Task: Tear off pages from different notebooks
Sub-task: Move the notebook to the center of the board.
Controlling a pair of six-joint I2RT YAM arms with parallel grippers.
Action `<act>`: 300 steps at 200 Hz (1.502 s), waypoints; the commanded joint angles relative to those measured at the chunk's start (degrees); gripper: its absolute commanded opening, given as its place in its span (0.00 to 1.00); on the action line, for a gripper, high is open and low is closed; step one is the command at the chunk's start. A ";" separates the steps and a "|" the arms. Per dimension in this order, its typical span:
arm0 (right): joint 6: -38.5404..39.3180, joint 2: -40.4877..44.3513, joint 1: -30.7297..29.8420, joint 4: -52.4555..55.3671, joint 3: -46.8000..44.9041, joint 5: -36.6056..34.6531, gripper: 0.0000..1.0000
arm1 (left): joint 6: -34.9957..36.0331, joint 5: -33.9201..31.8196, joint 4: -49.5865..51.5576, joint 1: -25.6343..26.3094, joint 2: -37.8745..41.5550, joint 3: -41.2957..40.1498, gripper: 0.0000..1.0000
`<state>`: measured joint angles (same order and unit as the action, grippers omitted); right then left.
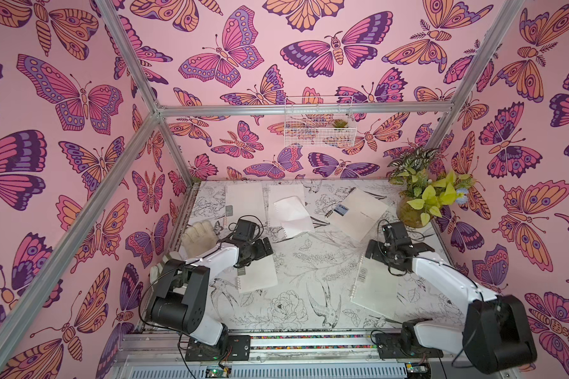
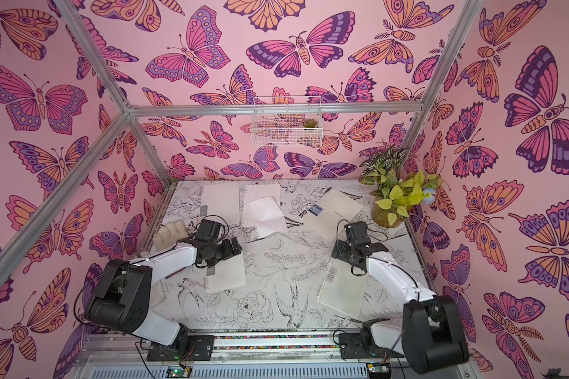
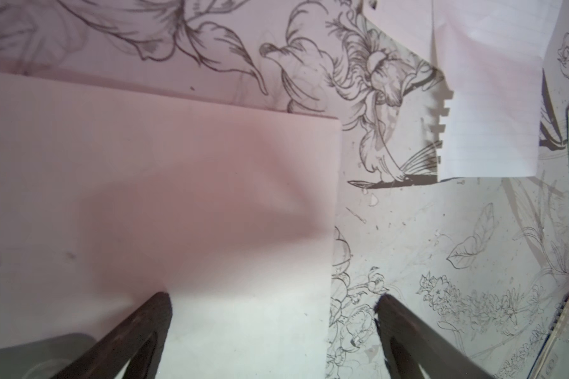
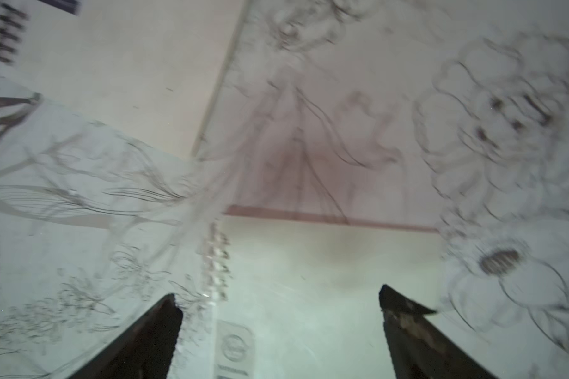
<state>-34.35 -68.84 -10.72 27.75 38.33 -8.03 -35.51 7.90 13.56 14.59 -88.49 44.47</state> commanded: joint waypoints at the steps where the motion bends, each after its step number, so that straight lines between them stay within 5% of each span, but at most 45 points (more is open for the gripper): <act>1: -7.02 4.87 1.47 2.22 -2.61 -5.63 0.99 | 1.63 -0.25 5.91 -2.68 0.08 -2.71 1.00; 38: -9.41 3.40 4.33 -0.39 -7.68 -1.61 0.99 | 1.00 1.88 6.21 -2.32 5.85 -1.74 1.00; 115: -11.59 -2.71 2.45 -12.73 -12.33 19.44 0.99 | 0.53 3.13 1.09 11.37 9.22 3.43 1.00; 172: -16.27 -10.65 -16.65 -14.80 -5.73 15.31 1.00 | -2.31 6.14 -4.72 17.59 5.51 2.41 1.00; 221: -8.73 -12.53 -17.40 -8.55 -2.63 15.83 0.98 | -8.00 7.32 -9.44 26.69 -3.46 5.56 1.00; 300: -2.21 -12.59 -17.39 -10.65 -6.16 24.96 0.50 | -13.01 7.04 -13.52 29.68 -13.40 10.27 0.87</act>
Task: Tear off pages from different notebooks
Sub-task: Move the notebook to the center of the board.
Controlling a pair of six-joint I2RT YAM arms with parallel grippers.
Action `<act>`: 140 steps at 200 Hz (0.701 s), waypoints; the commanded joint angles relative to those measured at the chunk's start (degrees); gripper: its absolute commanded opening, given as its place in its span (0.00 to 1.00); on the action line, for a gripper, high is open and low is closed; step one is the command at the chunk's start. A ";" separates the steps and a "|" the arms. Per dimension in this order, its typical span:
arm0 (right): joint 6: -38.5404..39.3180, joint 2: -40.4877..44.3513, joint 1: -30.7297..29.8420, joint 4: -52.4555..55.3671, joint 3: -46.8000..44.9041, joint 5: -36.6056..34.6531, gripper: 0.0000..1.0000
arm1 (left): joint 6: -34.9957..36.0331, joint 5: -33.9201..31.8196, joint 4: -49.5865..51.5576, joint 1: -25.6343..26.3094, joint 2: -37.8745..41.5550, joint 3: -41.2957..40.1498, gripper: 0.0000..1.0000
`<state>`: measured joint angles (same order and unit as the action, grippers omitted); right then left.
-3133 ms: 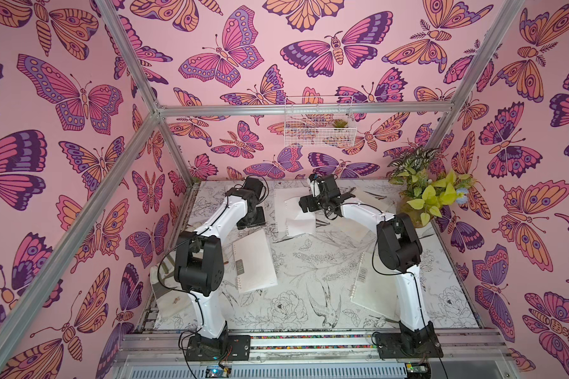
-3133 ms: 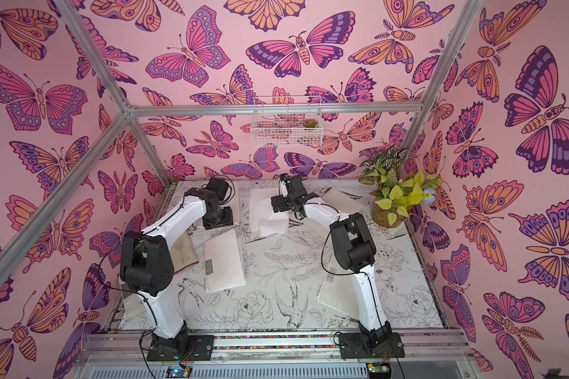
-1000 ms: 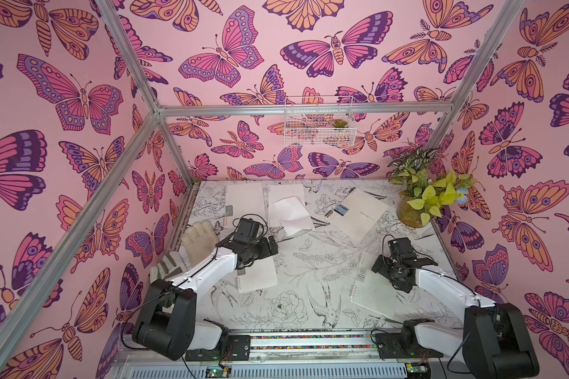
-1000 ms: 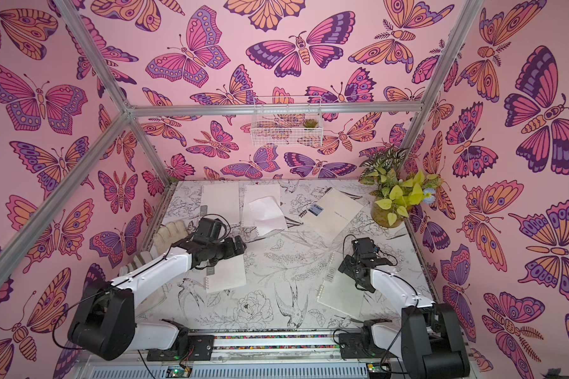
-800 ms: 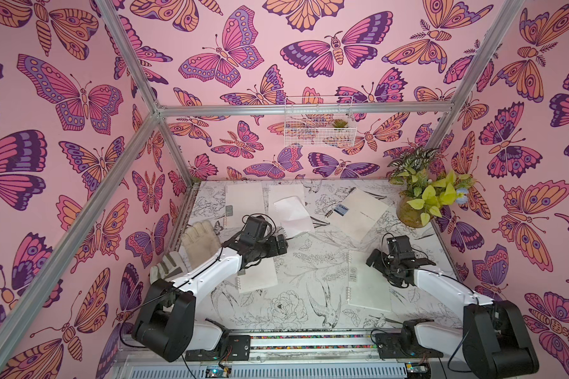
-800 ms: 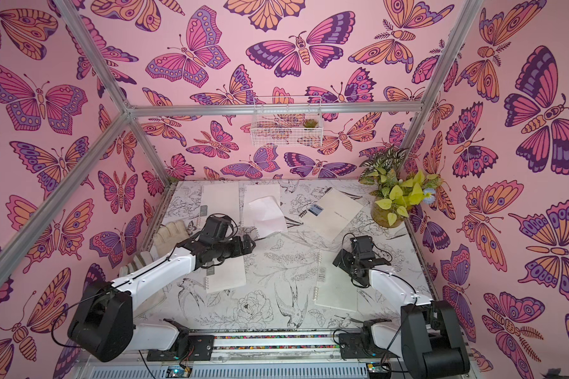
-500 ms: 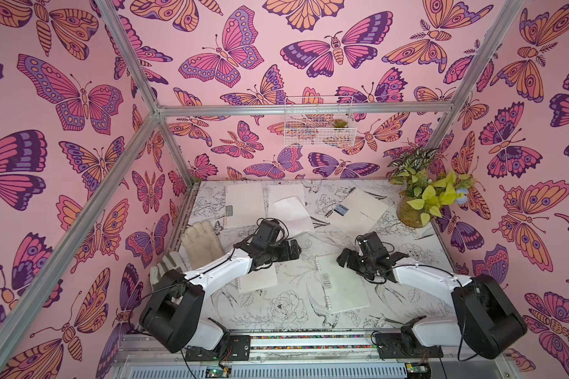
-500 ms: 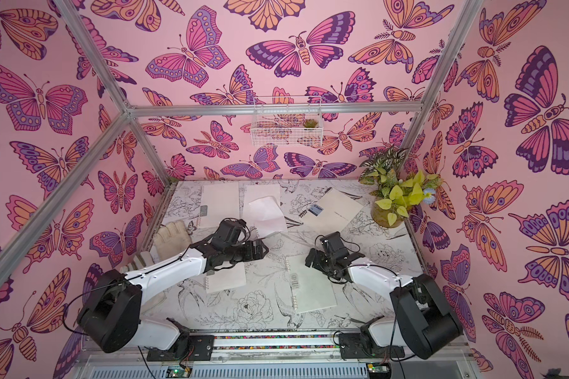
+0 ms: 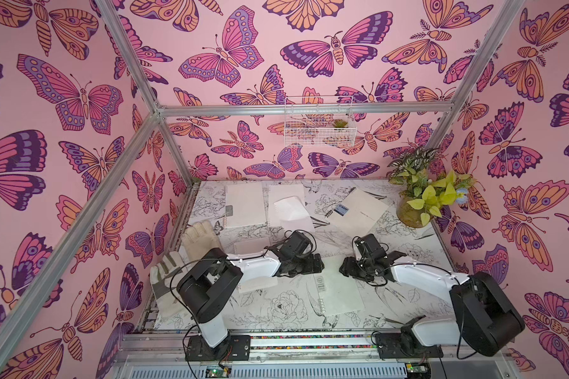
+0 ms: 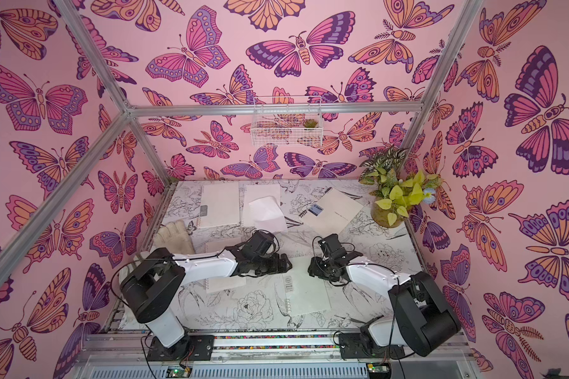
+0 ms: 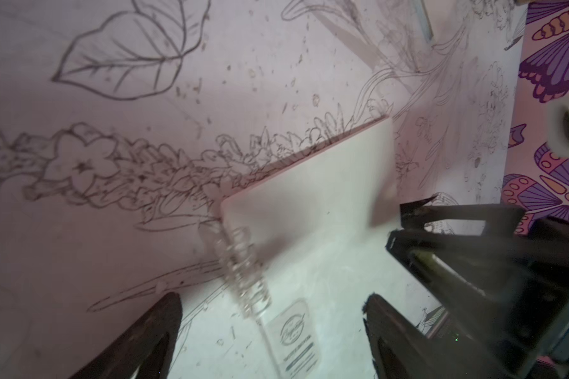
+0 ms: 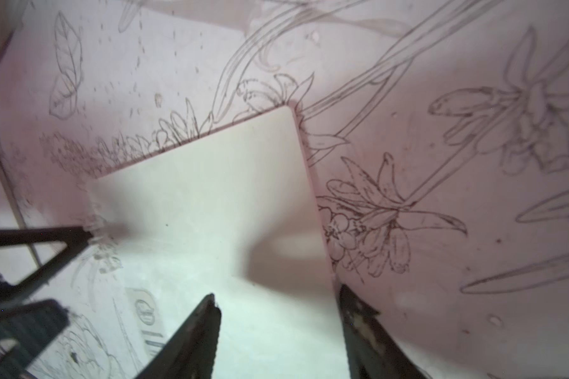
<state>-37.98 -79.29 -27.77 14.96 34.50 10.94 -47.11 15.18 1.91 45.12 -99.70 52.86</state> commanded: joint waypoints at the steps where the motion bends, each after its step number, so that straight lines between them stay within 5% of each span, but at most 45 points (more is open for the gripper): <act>1: 1.41 -2.21 -0.35 1.98 -2.29 6.05 0.50 | -1.36 -0.33 -1.89 -0.88 -2.35 1.97 0.87; 83: 1.66 -17.61 -0.44 -6.96 11.50 9.77 0.45 | 2.27 5.32 -0.72 -13.84 -8.50 7.67 0.83; 140: 1.41 -21.74 -3.24 -8.24 16.42 10.33 0.43 | 3.26 2.54 0.00 -18.02 0.59 -2.86 1.00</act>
<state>-37.04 -99.39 -29.34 4.86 50.13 21.54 -45.01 19.29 -1.34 27.59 -101.71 54.08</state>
